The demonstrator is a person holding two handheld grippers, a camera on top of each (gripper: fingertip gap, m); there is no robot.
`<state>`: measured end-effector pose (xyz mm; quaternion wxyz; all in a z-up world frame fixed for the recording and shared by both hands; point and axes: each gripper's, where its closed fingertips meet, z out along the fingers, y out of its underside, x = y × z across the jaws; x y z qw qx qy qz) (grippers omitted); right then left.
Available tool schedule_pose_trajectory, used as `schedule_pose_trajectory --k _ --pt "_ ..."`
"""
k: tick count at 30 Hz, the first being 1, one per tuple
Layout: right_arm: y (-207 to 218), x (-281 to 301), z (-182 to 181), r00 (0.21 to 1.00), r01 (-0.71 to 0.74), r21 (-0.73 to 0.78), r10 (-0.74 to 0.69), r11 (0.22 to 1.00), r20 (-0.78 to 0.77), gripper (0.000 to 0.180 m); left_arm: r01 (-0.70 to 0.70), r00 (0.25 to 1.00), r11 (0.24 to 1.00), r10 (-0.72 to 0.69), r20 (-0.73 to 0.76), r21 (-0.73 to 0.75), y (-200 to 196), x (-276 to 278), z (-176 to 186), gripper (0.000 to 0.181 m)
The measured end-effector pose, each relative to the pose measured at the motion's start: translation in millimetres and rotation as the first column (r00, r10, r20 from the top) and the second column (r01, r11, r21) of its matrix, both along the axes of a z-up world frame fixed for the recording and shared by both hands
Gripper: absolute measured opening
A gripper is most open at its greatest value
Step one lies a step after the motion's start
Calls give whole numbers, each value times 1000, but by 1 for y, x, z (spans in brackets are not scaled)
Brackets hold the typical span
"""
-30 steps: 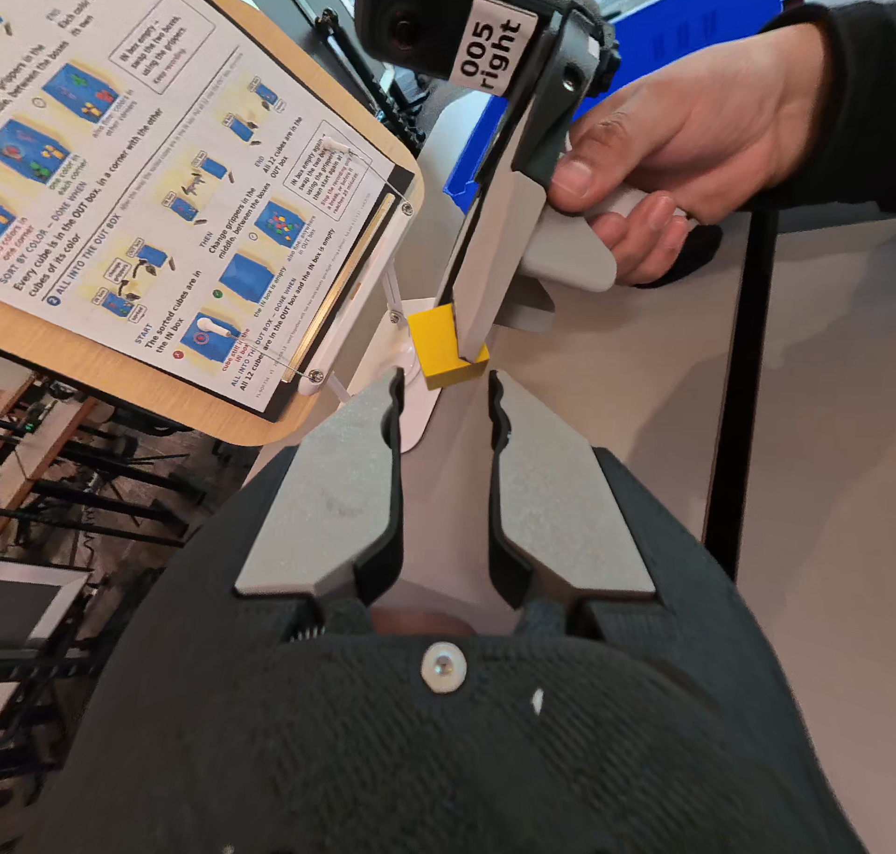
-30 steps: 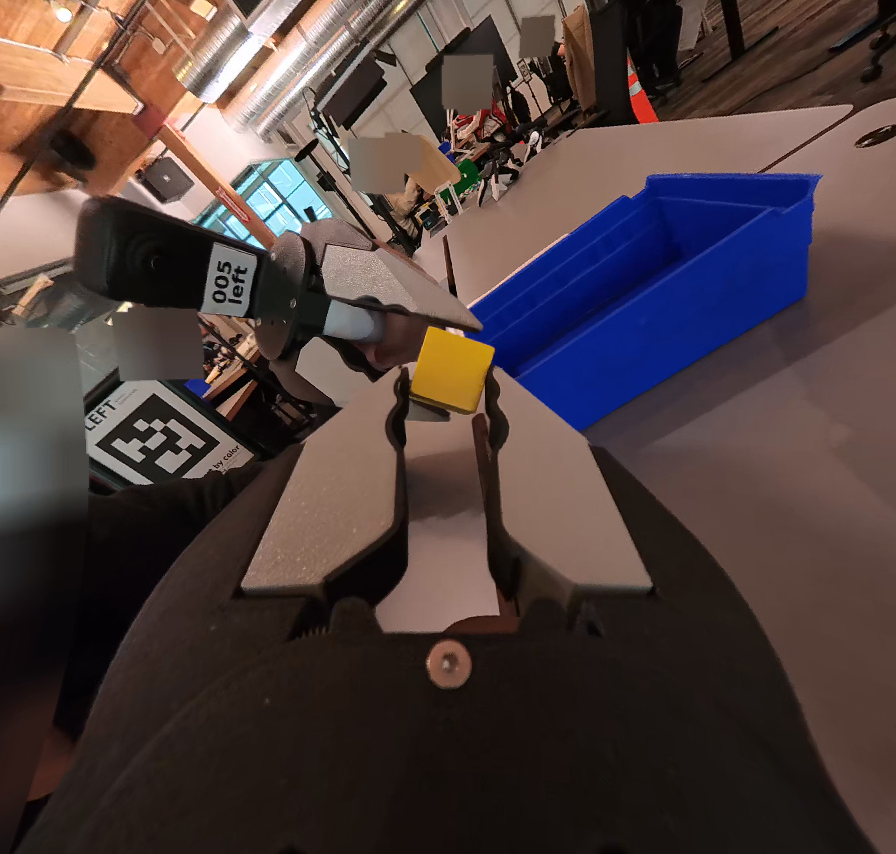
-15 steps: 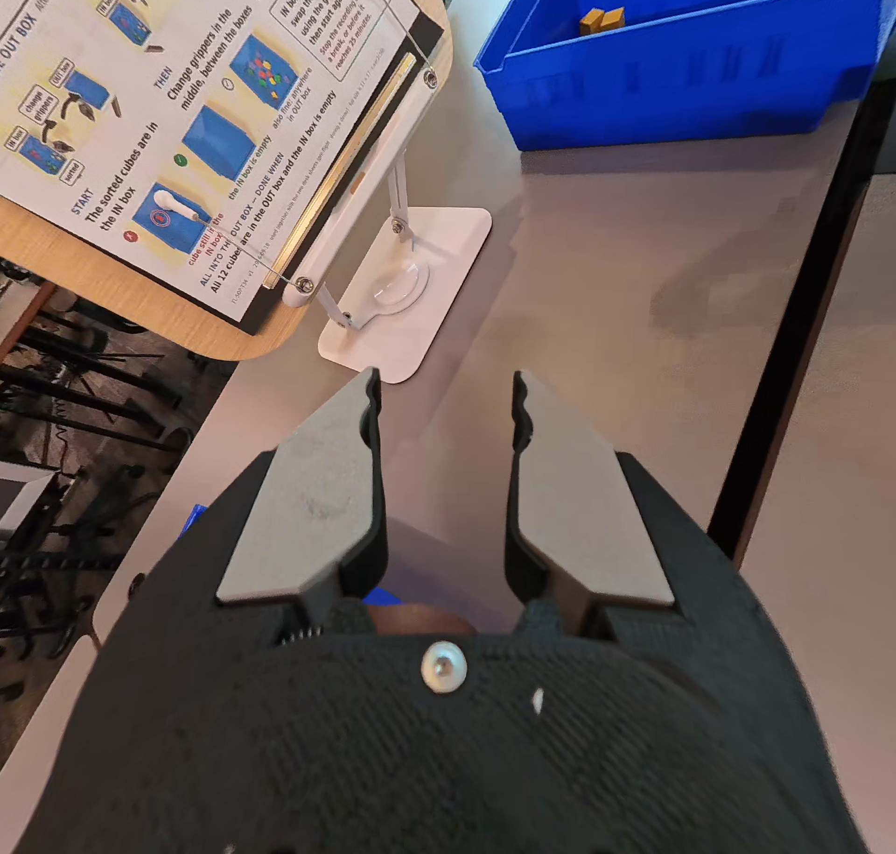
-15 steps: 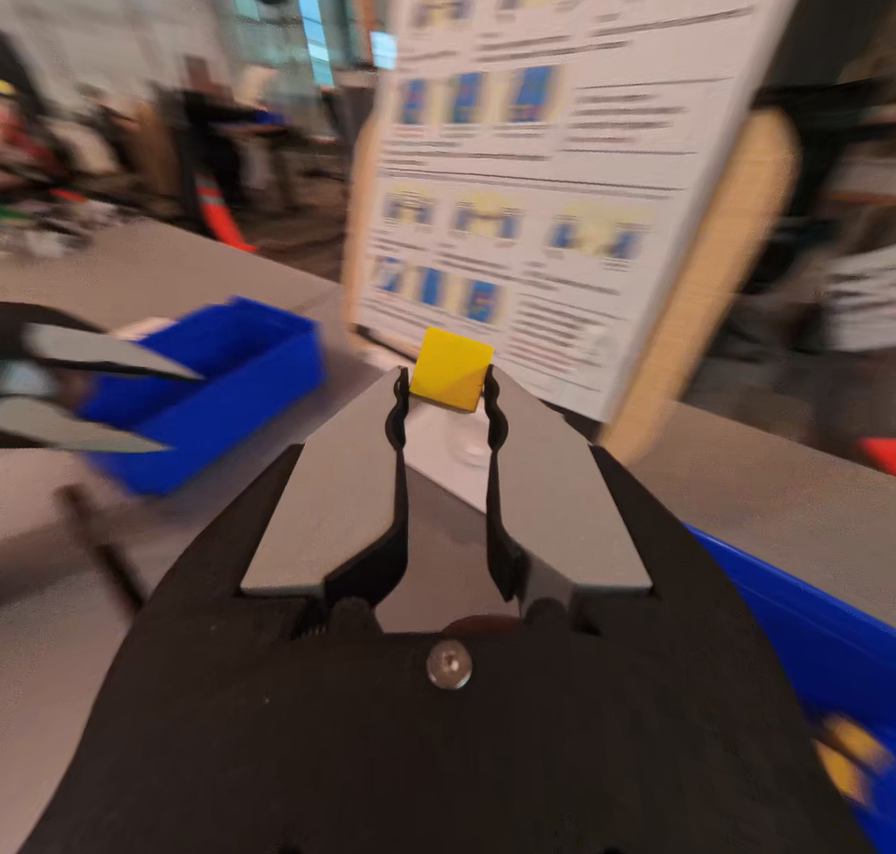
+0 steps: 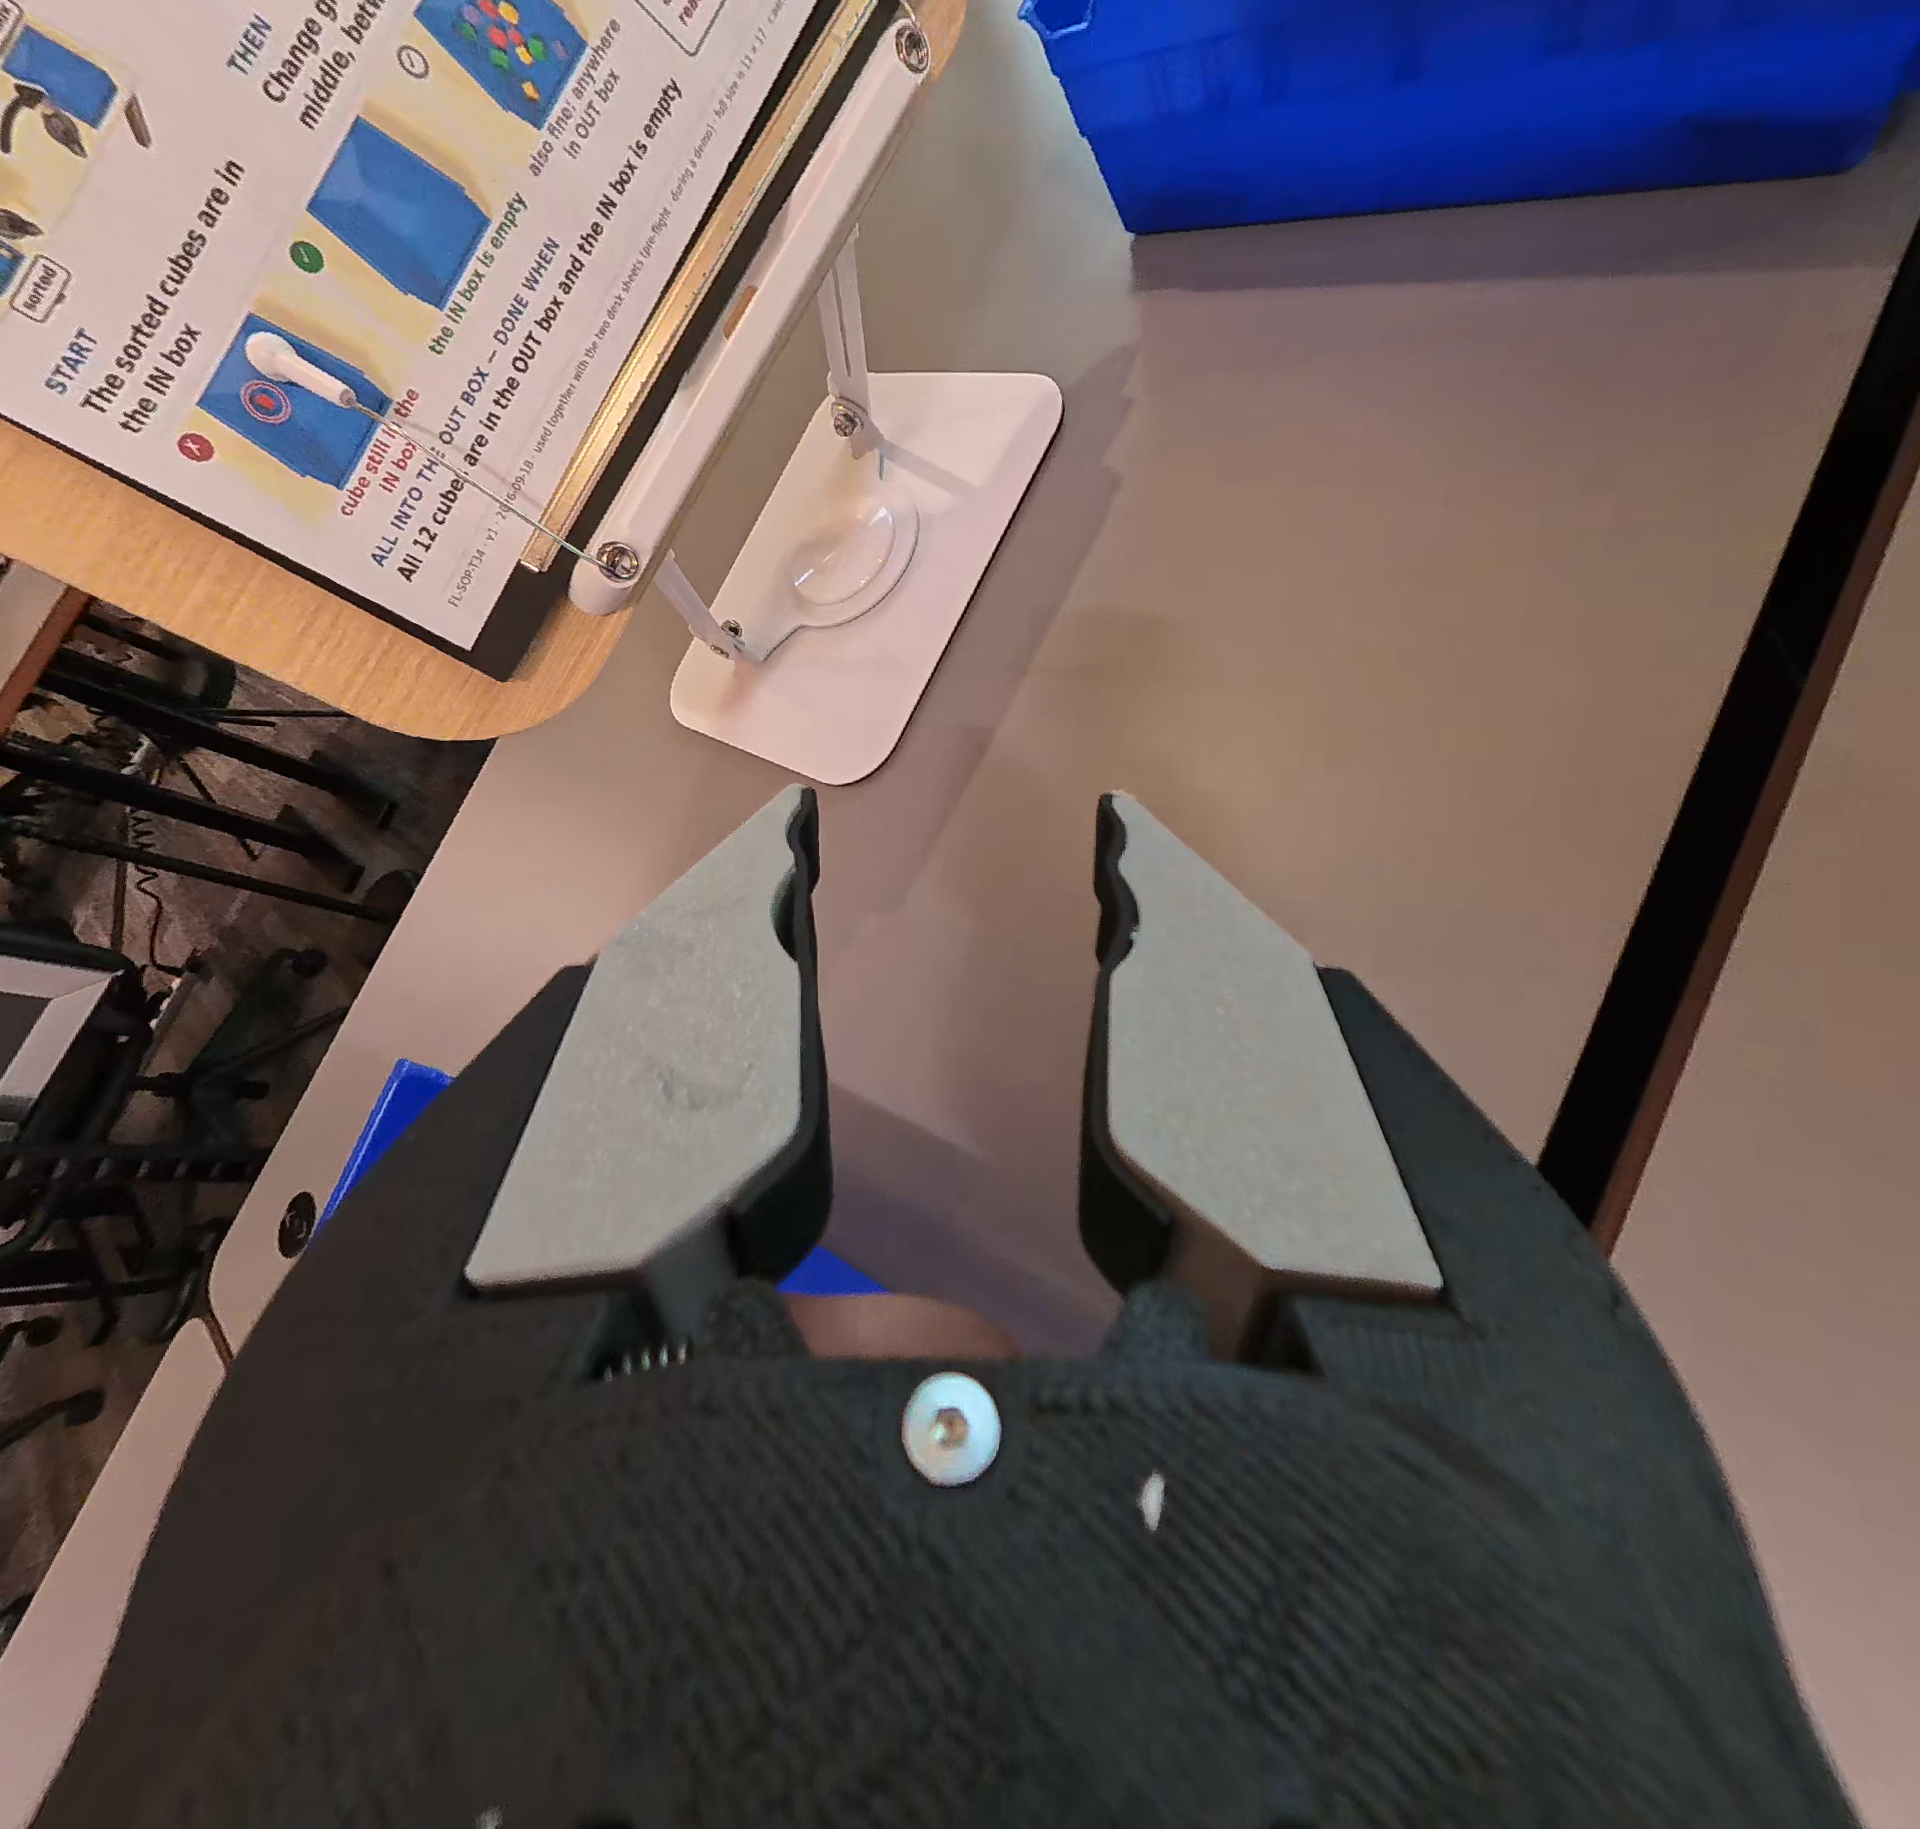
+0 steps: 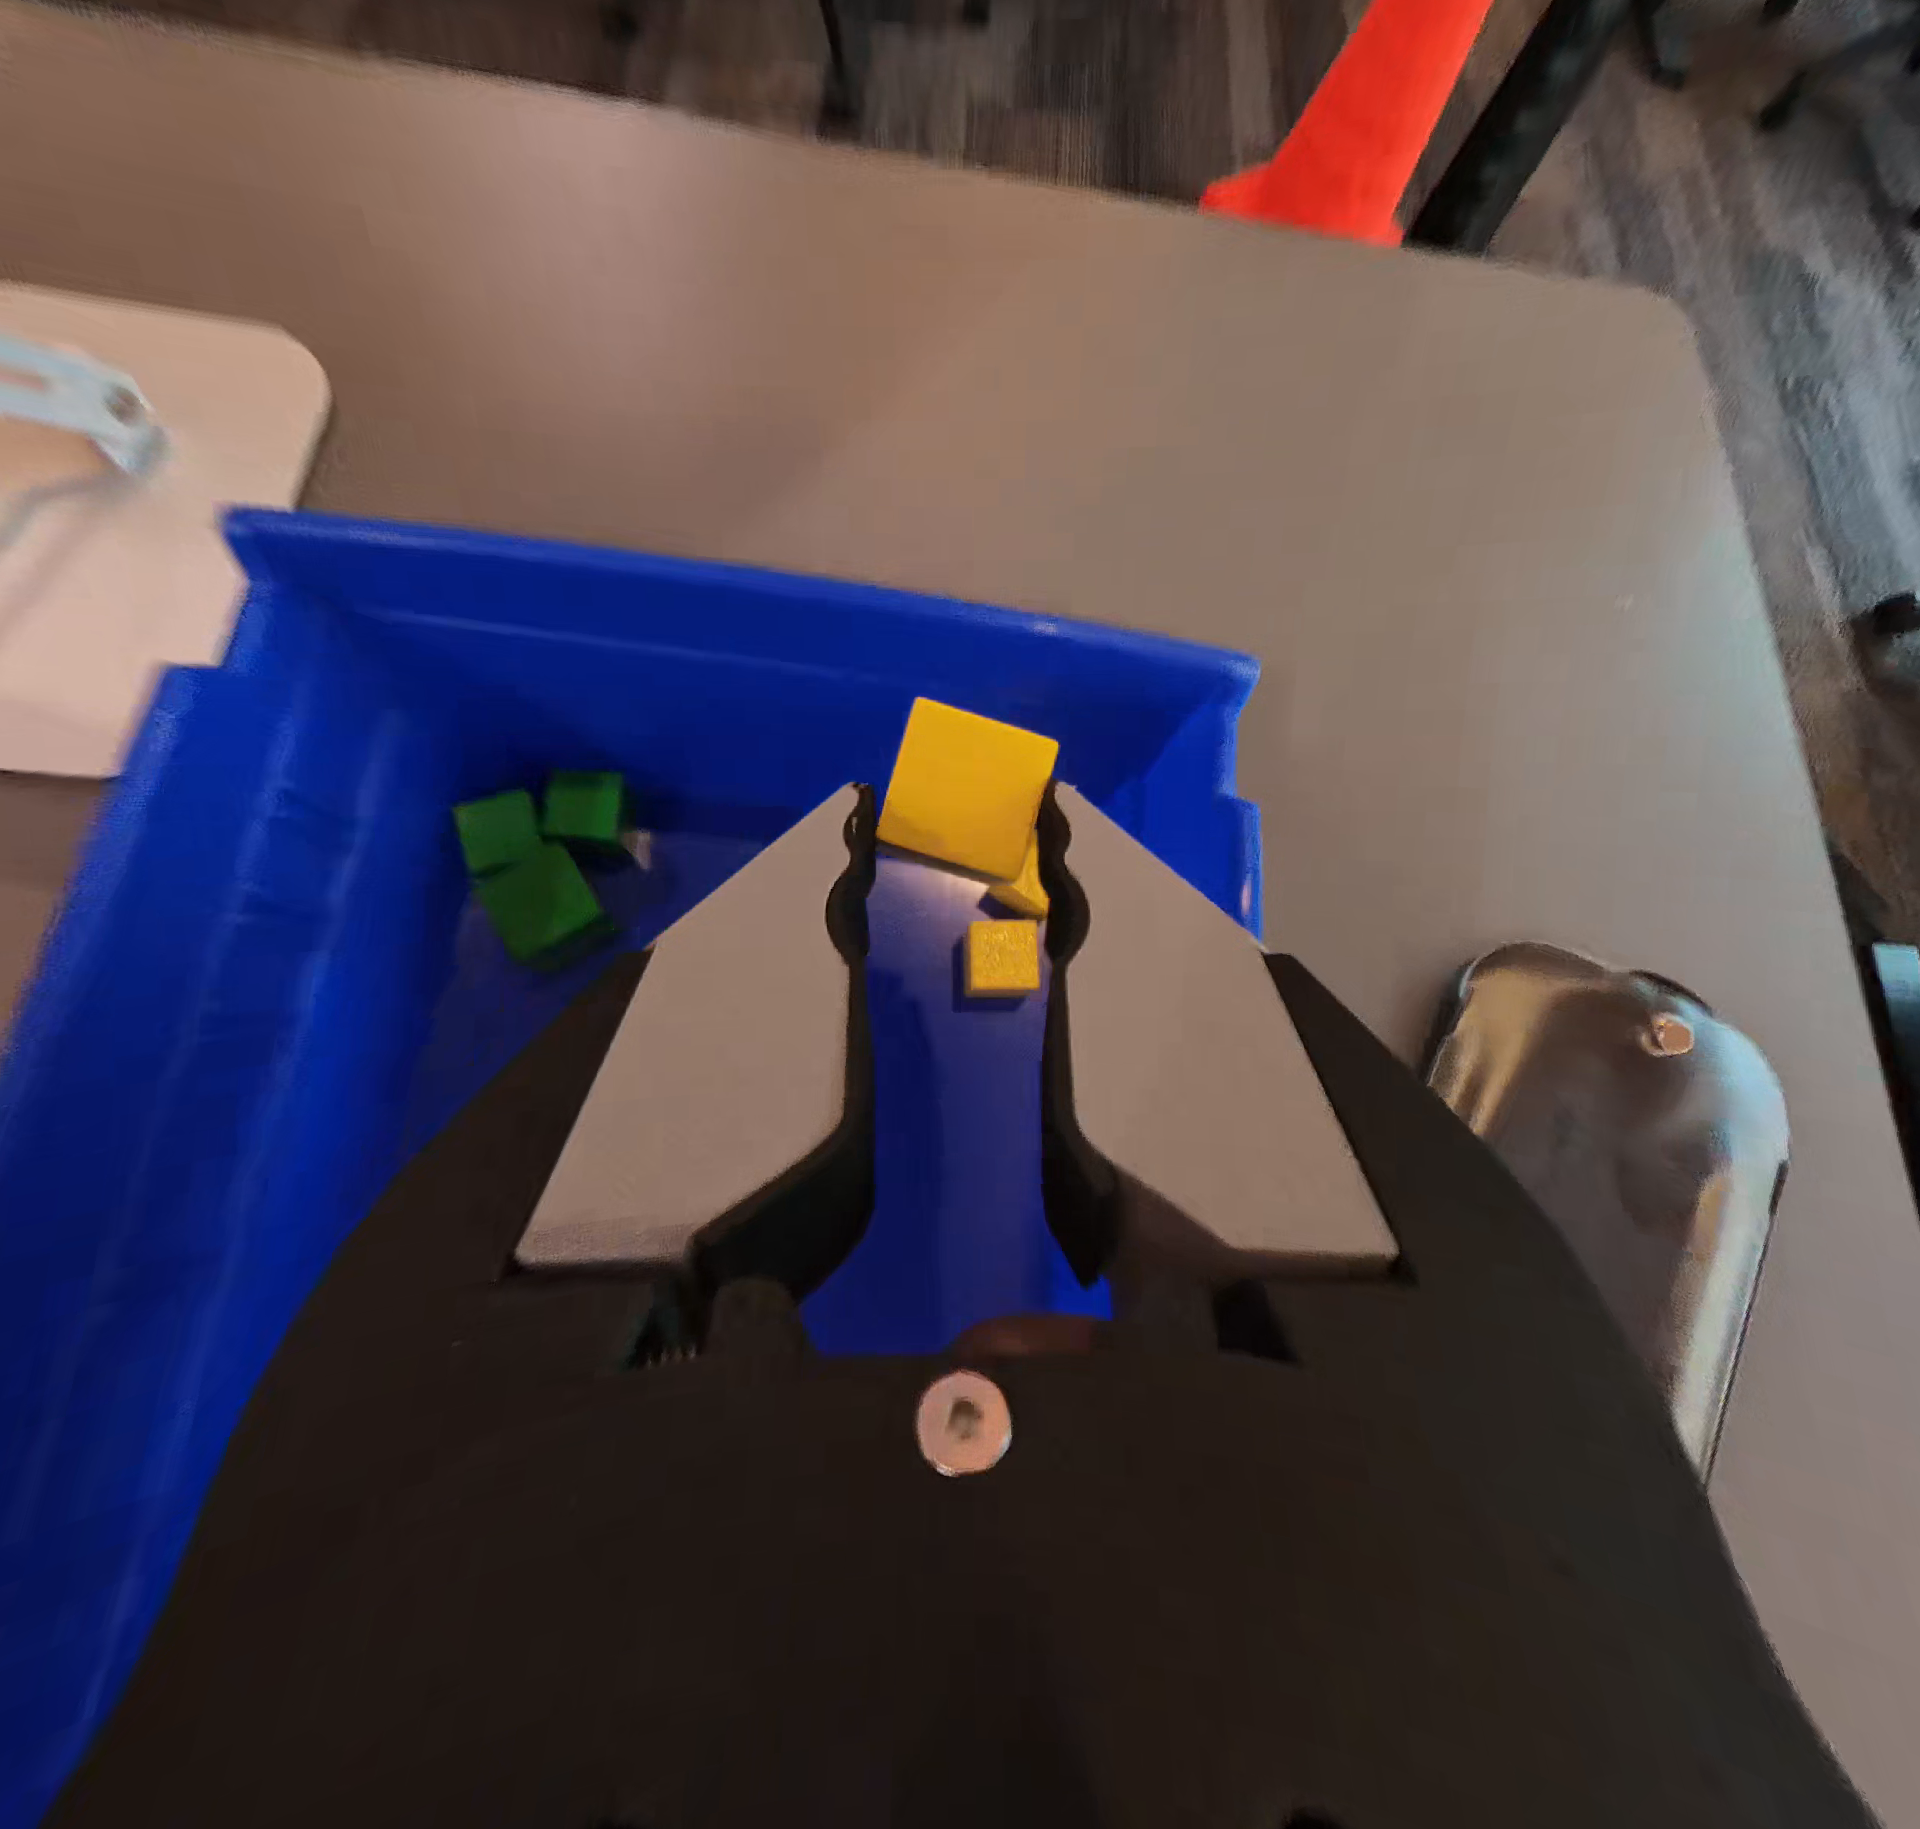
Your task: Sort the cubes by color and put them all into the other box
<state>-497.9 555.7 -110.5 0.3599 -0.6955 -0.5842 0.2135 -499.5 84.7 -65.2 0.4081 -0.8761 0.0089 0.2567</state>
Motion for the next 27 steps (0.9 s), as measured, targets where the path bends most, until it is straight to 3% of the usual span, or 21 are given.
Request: schedule_pose_trajectory --k 5,18,27 --pt "16 1 -45 991 20 -32 -16 999 132 29 -7 1000 1000 7 7 -21 2 -4 -8 51" --pt "31 2 -77 962 41 95 -65 995 266 29 2 1000 998 -2 8 -60 5 -3 -19 51" --pt "17 -3 -82 969 5 -9 -3 1000 245 25 -1 1000 998 1 11 -65 5 -4 -21 51"
